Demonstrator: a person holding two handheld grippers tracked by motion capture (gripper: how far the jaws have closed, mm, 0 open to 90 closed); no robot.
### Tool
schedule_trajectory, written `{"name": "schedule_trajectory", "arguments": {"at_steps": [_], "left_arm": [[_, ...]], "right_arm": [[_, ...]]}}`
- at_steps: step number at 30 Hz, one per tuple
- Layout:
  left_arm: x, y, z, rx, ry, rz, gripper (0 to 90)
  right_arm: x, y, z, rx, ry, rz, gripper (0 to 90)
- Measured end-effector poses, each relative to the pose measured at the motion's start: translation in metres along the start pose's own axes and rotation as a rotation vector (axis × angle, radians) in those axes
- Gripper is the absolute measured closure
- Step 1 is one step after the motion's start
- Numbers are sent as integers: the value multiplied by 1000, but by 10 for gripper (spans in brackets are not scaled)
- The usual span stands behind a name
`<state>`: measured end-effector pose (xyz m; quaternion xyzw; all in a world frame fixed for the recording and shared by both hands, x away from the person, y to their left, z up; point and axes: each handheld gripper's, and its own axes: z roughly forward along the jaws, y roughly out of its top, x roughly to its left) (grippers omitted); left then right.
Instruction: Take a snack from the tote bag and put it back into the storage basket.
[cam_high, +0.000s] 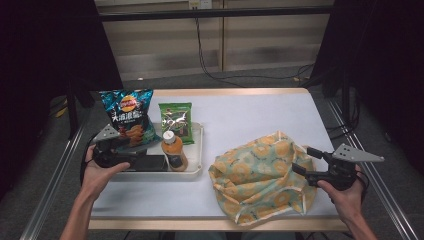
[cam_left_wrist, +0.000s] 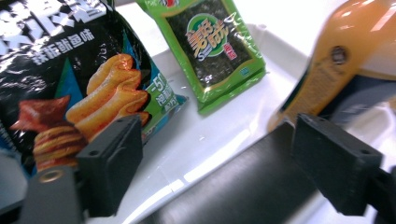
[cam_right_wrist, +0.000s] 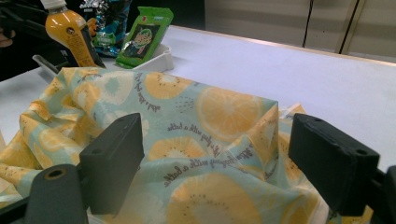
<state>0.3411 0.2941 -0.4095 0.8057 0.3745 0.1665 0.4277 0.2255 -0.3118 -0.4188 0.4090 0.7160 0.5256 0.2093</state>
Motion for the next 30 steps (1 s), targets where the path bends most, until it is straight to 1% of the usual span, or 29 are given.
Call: {"name": "schedule_trajectory", "arguments": {"at_steps": [1,2,3,4,5,6,8,9,10,11,12,14,15,16,18,20,21,22,23,24,25,26,28,29,30], "left_arm": [[-2,-1,-3,-7,4,2,154],[-5,-3,-7,-15,21,-1,148],[-6,-5,-10,-18,24,0,132],[-9,-7,-14,-28,23,-8,121],[-11,-10,-18,-28,26,-8,111],[-13,-13,-21,-29,38,1,106],[-18,-18,-28,-34,50,-6,71],[-21,-22,-31,-39,63,-6,67],[-23,-25,-34,-43,58,-6,66],[-25,-26,-35,-50,65,-13,66],[-28,-28,-38,-52,85,-9,66],[-34,-33,-43,-61,86,-7,58],[-37,-34,-44,-64,88,-10,55],[-40,-36,-45,-57,78,-3,46],[-48,-41,-46,-70,78,23,36],[-56,-46,-46,-77,68,-12,32],[-60,-48,-46,-74,69,-16,34],[-64,-50,-46,-79,70,-17,34],[-67,-52,-45,-80,64,-20,31],[-72,-53,-45,-86,44,-24,31],[-75,-54,-46,-99,42,-27,35],[-82,-55,-47,-116,40,-31,35],[-92,-55,-47,-118,34,-51,36],[-97,-55,-48,-124,26,-54,36],[-101,-54,-48,-119,35,-62,36]], "right_arm": [[0,0,-1,-1,-2,-2,179],[0,0,-1,-1,0,-4,179],[0,0,-1,1,-4,-4,177],[0,0,-2,1,-5,-2,177],[0,0,-2,4,-7,-4,177],[0,0,-3,2,-9,-10,177],[0,0,-5,-1,-8,1,177],[0,0,-5,2,-10,-7,177],[0,1,-6,5,-14,-3,176],[0,0,-6,7,-17,-5,175],[0,0,-6,16,-16,-12,175],[2,-3,-9,26,-18,-5,174],[2,-4,-12,25,-20,-10,174],[3,-5,-14,23,-20,-8,172],[5,-7,-19,35,-22,-14,172],[6,-11,-24,45,-25,-12,172],[6,-14,-27,42,-29,-16,172],[6,-17,-31,44,-34,-5,172],[5,-19,-33,43,-38,-4,172],[6,-20,-34,43,-37,2,171],[6,-21,-36,41,-41,2,171],[6,-21,-37,39,-42,6,171],[6,-22,-39,26,-40,13,171],[6,-23,-40,23,-42,8,171],[7,-23,-40,22,-44,12,171]]}}
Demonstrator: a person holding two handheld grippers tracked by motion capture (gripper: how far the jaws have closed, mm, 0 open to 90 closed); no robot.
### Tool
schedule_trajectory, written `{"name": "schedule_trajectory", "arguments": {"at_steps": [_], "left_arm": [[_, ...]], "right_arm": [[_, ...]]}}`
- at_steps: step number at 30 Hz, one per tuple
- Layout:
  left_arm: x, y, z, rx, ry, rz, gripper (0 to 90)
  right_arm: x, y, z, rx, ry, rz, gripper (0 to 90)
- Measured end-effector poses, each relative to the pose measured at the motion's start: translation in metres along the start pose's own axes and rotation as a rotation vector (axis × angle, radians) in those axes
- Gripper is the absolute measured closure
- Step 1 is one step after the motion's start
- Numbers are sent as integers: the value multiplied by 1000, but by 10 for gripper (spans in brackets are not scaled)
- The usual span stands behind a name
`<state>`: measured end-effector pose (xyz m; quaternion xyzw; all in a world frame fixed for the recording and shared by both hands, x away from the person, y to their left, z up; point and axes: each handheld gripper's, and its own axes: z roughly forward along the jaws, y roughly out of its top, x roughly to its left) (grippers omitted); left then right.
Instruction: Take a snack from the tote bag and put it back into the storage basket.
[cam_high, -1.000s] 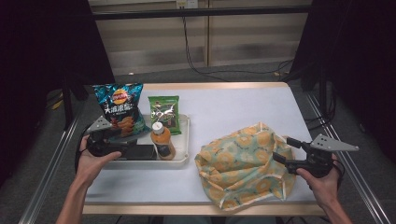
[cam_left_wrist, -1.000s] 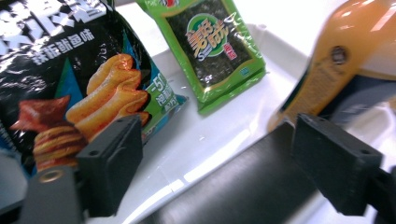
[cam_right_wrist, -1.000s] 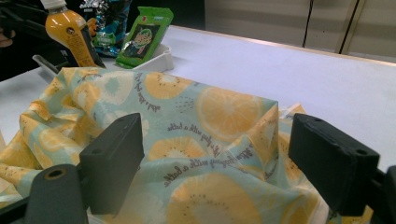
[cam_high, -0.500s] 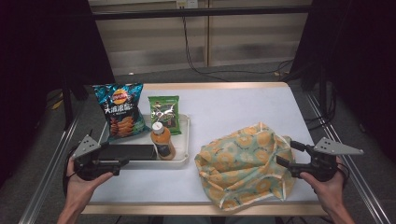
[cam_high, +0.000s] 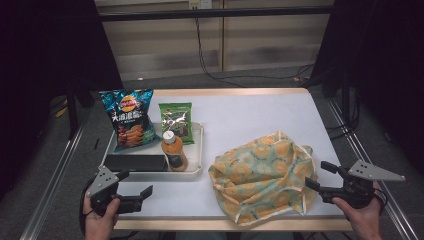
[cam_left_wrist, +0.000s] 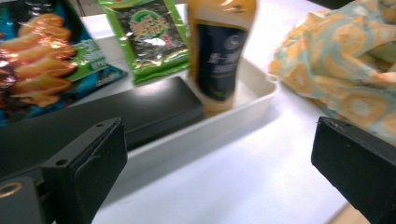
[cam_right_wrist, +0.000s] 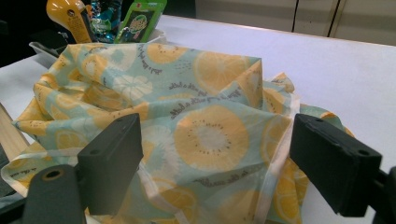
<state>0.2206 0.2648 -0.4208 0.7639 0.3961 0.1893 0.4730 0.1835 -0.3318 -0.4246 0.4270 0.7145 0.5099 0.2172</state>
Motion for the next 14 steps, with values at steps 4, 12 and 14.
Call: {"name": "schedule_trajectory", "arguments": {"at_steps": [4,12,14], "left_arm": [[-21,-7,0,-30,-37,11,33],[-22,-18,3,-33,-35,-9,19],[-18,-18,4,-29,-43,-27,21]], "right_arm": [[2,-1,-2,-8,-3,-4,171],[3,-4,-2,-12,-30,13,171],[2,-4,-1,-9,-27,15,170]]}}
